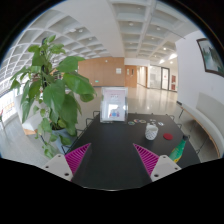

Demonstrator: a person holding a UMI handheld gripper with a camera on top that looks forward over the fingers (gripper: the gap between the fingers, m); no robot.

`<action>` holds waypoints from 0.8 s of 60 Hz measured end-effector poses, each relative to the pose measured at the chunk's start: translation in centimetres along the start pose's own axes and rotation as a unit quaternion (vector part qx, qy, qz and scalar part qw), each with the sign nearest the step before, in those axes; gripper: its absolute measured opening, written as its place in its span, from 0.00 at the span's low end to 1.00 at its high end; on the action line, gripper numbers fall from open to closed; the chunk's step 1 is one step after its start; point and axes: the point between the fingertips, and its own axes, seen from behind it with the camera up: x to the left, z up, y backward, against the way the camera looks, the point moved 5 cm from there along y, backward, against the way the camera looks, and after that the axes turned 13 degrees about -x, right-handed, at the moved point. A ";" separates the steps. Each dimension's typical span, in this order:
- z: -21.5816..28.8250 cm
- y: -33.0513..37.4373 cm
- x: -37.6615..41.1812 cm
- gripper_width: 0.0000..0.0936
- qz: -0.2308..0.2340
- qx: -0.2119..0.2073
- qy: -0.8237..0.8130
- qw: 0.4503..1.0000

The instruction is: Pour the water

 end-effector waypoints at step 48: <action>-16.1 -6.4 -28.7 0.90 -0.188 0.019 0.020 0.982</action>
